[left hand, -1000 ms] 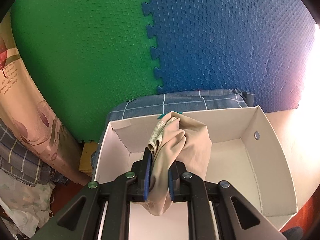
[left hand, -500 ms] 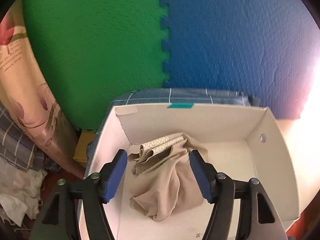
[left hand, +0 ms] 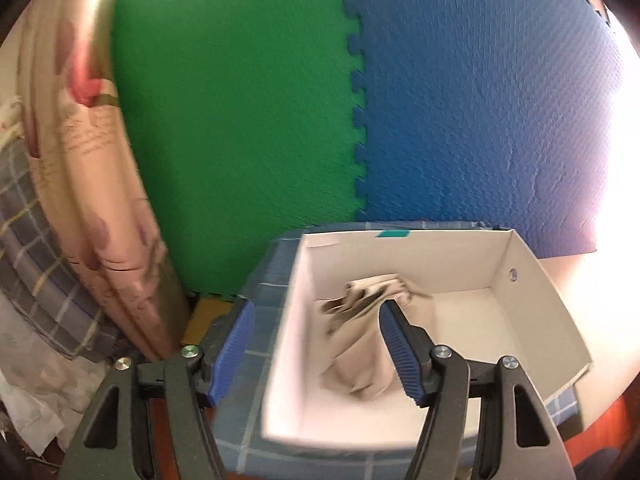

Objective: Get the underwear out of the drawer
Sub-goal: 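Open the left gripper to drop the underwear into the box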

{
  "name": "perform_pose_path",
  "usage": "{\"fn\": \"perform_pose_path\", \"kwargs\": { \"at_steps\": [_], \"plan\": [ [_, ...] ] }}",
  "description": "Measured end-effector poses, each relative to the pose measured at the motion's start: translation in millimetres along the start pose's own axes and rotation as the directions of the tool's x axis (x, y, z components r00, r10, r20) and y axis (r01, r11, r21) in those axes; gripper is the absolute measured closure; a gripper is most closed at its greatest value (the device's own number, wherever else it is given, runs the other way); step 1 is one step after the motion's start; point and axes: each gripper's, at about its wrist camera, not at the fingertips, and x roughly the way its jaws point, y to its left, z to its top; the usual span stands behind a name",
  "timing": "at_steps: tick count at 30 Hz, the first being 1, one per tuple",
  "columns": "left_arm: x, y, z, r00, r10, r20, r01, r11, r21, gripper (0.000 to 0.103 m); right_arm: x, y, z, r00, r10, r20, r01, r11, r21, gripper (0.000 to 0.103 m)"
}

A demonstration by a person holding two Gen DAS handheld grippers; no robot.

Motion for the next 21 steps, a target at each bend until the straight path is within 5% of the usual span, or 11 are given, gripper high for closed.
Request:
{"fn": "perform_pose_path", "kwargs": {
  "at_steps": [9,21],
  "plan": [
    [-27.0,66.8,-41.9,0.991,0.130,0.010,-0.129,0.990,-0.057,0.036,0.6,2.0,-0.3,1.000,-0.003,0.000,0.003,1.000,0.003,0.080],
    [-31.5,107.3,-81.1,0.986,0.165,-0.017,-0.166,0.980,-0.110,0.036,2.8,0.4,-7.6,0.999,-0.051,-0.008,0.051,0.999,0.005,0.080]
  ]
}}
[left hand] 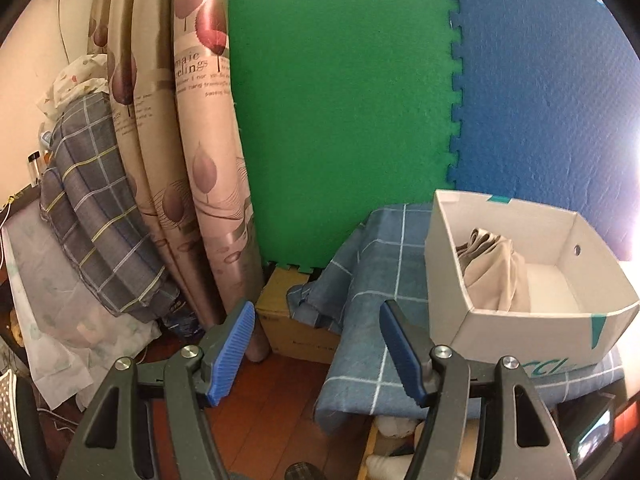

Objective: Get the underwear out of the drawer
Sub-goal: 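Lift the rolled white socks from the drawer with the right gripper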

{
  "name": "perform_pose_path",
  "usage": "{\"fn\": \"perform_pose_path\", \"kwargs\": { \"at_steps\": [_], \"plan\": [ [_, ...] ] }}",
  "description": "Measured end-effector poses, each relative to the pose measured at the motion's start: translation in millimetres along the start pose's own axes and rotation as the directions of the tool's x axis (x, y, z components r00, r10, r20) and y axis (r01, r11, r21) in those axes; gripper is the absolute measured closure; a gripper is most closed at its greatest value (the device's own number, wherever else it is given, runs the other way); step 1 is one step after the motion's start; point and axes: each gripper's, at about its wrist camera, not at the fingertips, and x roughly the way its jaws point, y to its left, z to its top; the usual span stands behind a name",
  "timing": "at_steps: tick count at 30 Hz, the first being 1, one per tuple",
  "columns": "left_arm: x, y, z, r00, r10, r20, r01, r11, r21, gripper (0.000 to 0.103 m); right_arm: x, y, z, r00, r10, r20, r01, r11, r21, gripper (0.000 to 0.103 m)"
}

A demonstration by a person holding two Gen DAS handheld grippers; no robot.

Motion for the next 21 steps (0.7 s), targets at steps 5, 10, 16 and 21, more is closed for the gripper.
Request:
{"fn": "perform_pose_path", "kwargs": {
  "at_steps": [5,10,16,21],
  "plan": [
    [5.7,1.4,-13.7,1.000,0.019,-0.018,-0.018,1.000,0.017,0.036,0.4,-4.1,-1.7,1.000,-0.007,0.000,0.007,1.000,0.014,0.080],
    [14.8,3.1,-27.2,0.998,0.026,-0.060,-0.025,1.000,0.009,0.036,-2.3,-7.0,-1.7,1.000,-0.002,0.006,0.002,1.000,0.022,0.080],
    [23.6,-3.5,-39.2,0.995,0.027,-0.092,-0.025,0.999,0.026,0.036,-8.6,-13.9,-3.3,1.000,0.008,0.016,-0.008,0.999,0.045,0.080],
    [28.9,-7.3,-45.6,0.993,0.033,-0.111,-0.029,0.999,0.042,0.036,-9.7,-19.8,-3.5,1.000,0.012,0.015,-0.013,0.998,0.068,0.080]
  ]
}}
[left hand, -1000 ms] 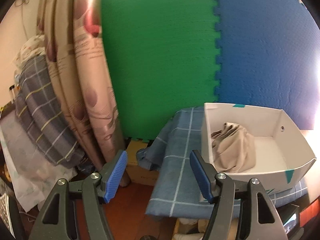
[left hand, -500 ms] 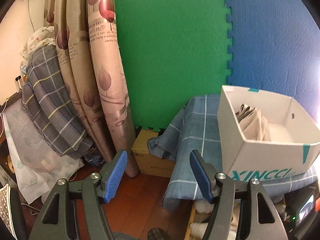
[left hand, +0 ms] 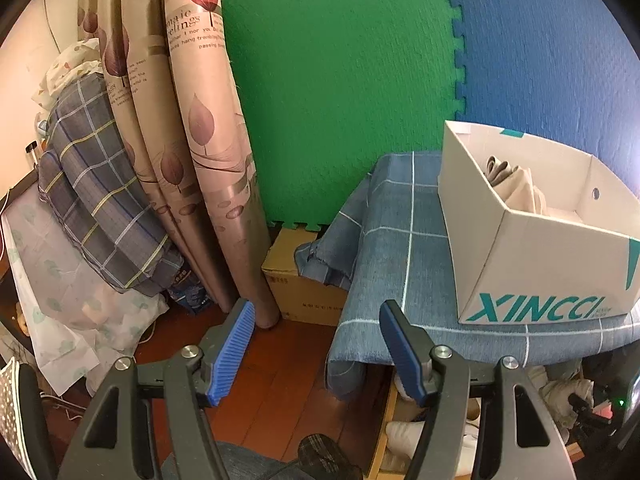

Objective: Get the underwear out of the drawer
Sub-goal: 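Lift the rolled white socks from the drawer with the right gripper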

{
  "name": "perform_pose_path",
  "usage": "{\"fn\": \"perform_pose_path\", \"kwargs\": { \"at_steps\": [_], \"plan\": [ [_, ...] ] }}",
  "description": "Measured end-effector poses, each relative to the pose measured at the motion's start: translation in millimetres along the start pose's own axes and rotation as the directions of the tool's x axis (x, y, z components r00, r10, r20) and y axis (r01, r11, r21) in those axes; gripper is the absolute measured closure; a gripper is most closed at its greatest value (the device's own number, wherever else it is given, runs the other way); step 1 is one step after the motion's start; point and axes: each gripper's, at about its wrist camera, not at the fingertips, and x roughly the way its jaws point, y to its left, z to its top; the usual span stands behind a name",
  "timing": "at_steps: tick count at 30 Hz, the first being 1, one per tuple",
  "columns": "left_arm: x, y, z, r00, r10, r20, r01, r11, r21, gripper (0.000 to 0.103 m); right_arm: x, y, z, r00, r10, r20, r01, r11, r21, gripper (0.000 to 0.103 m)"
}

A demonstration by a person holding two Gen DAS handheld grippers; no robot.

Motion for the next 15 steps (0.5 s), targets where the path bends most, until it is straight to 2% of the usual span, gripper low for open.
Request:
{"fn": "perform_pose_path", "kwargs": {
  "at_steps": [15],
  "plan": [
    [5.7,-7.7,-8.8,1.000,0.002,-0.026,-0.002,1.000,0.019,0.036,-2.2,-6.5,0.2,1.000,0.002,0.006,-0.002,1.000,0.022,0.080]
  ]
}}
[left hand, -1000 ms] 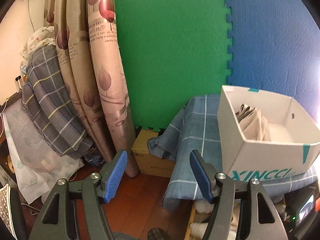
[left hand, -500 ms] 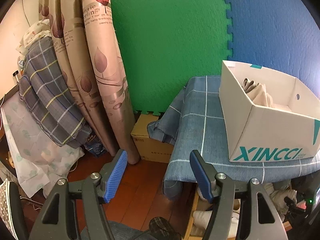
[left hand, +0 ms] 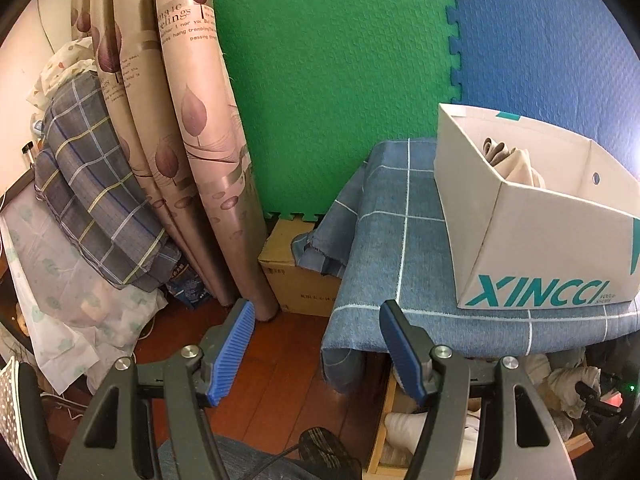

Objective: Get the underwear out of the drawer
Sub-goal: 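Lift the rolled white socks from the drawer with the right gripper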

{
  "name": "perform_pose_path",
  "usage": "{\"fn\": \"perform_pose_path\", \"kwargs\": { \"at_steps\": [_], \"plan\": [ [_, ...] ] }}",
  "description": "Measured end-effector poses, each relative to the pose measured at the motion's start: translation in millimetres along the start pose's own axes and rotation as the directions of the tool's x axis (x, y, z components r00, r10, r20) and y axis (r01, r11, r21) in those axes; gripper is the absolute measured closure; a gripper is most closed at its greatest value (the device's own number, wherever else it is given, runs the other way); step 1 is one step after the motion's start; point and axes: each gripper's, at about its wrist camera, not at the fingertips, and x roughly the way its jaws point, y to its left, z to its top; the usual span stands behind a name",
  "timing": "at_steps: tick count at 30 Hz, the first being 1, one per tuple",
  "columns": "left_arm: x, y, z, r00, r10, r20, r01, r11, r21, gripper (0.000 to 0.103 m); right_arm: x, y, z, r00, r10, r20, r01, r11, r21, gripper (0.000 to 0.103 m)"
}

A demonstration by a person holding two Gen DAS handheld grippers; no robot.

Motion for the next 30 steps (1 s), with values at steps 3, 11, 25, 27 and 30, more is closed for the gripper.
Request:
{"fn": "perform_pose_path", "kwargs": {
  "at_steps": [3,11,25,27,30],
  "plan": [
    [1.0,-1.4,-1.5,1.000,0.002,-0.002,-0.002,1.000,0.007,0.036,-2.4,-1.7,0.0,1.000,0.000,0.005,0.000,1.000,0.005,0.080],
    [2.4,-2.3,-2.4,1.000,0.009,-0.008,-0.009,1.000,0.010,0.036,-5.1,-4.6,0.4,1.000,-0.001,0.007,0.001,1.000,0.013,0.080],
    [5.8,-7.0,-6.9,1.000,0.011,-0.025,-0.011,1.000,0.024,0.036,-10.3,-8.5,-1.1,1.000,-0.001,0.020,0.000,1.000,0.026,0.080],
    [8.1,-7.2,-8.1,0.999,0.011,-0.032,-0.010,1.000,0.024,0.036,-13.6,-10.0,-2.4,1.000,-0.002,0.025,0.001,1.000,0.030,0.080],
    [11.7,-6.8,-11.2,0.999,0.006,-0.043,-0.005,1.000,0.017,0.036,-18.4,-11.4,-4.9,0.999,-0.002,0.032,0.000,0.999,0.039,0.080]
  ]
}}
